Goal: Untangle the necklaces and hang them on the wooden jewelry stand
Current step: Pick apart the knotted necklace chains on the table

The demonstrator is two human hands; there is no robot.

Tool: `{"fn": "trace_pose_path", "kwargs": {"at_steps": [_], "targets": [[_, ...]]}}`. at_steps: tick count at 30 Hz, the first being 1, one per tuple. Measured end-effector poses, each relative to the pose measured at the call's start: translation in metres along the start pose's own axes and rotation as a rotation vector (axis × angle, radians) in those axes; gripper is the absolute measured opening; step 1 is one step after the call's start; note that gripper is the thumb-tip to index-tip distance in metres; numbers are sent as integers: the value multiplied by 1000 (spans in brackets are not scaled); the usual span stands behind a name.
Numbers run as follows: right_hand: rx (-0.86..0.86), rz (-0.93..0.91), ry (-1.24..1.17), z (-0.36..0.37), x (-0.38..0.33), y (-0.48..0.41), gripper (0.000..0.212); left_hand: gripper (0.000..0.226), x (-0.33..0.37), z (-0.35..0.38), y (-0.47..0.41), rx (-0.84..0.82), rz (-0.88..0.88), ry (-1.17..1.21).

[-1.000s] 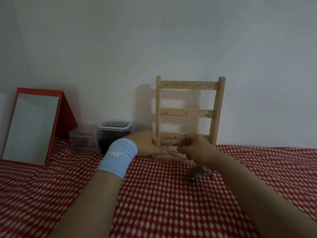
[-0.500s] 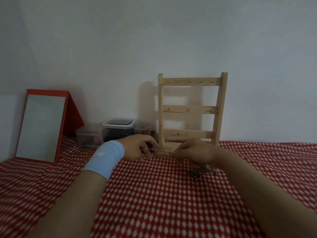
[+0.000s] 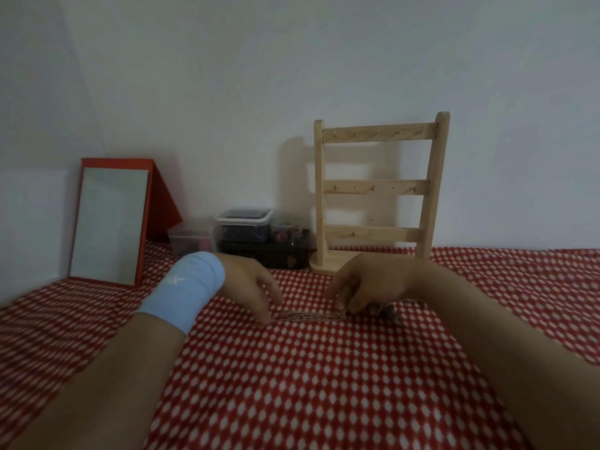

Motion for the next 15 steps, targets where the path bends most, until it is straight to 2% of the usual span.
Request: {"fn": "trace_pose_path", "kwargs": {"at_steps": [3, 6, 11, 13, 15], "targets": [[79, -46, -54, -5, -1, -5, 30, 53, 35, -20, -2, 190, 72, 111], [191, -107, -199, -14, -1, -5, 19, 36, 69, -26, -14, 337, 175, 295], [345, -261, -412, -30, -4, 2, 11, 28, 64, -14, -41, 422, 199, 607], [362, -271, -472, -32, -3, 1, 11, 10, 57, -16, -44, 427, 237, 624], [385, -259, -436, -33, -3, 0, 8, 16, 54, -21, -41, 448, 248, 588]]}}
Point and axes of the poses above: each hand's wrist, its own y-axis away from the middle knuckle, its own z-axis out of the palm, x = y × z, the point moved 9 cm from there along -y, towards the middle knuckle, and after that the axes turned 15 degrees about -y, right-handed, at the moved point
